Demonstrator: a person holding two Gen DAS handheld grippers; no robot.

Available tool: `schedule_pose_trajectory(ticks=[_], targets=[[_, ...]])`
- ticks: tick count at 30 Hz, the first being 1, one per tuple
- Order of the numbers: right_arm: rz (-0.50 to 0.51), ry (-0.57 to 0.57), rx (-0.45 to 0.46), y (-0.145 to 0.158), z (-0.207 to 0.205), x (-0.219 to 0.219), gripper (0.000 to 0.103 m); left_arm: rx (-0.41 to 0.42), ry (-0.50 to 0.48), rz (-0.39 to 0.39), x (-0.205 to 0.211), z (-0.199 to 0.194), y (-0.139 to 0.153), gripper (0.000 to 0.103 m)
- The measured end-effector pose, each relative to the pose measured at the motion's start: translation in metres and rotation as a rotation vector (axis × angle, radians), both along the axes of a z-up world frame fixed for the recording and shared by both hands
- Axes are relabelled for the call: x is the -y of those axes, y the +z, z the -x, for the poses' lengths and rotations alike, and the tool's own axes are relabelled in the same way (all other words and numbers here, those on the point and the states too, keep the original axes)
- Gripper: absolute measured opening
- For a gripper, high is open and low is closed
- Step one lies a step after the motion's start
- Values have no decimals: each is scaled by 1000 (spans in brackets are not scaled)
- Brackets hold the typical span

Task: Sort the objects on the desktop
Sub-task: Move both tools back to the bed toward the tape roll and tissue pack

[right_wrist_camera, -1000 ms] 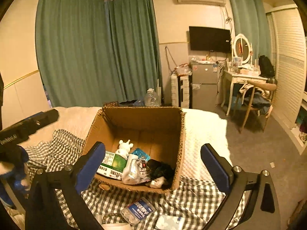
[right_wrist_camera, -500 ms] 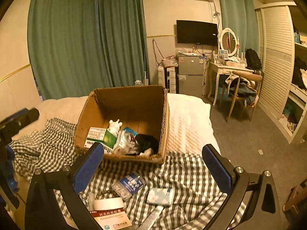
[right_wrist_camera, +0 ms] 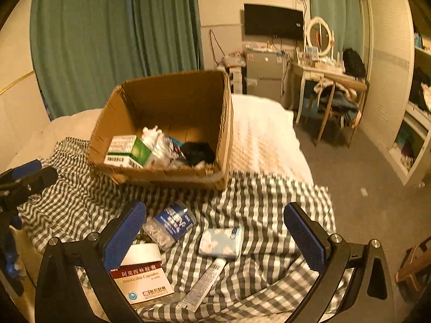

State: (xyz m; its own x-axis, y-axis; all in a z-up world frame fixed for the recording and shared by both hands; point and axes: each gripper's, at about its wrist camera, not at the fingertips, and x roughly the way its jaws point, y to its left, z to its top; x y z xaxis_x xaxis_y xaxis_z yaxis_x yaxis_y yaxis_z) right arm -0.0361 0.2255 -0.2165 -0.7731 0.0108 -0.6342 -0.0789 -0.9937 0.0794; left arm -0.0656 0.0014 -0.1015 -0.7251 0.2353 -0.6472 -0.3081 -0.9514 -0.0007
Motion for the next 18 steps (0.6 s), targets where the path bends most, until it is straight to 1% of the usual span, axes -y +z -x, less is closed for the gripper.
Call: schedule_pose_trajectory(ticks=[3, 6, 8, 9, 13, 16, 18], targets=[[5, 7, 24, -13, 4, -1, 103, 34, -51, 38, -8, 1, -17, 103], [-13, 13, 70, -29, 11, 0, 103, 7, -61, 65, -12, -4, -29, 103], [-13, 25, 113, -39, 17, 1, 103, 13, -78, 65, -12, -2, -37, 103], [-13, 33, 134, -44, 20, 1, 103, 21, -89, 67, -13, 0, -41, 103], [-18, 32, 157, -60, 27, 3, 103, 64, -139, 88, -19, 3, -59, 103], [-6, 36, 193, -72, 35, 2, 103, 98, -197, 94, -26, 3, -70, 103], [9, 43, 221, -81, 40, 2, 103, 120, -231, 118, -32, 3, -79, 103]])
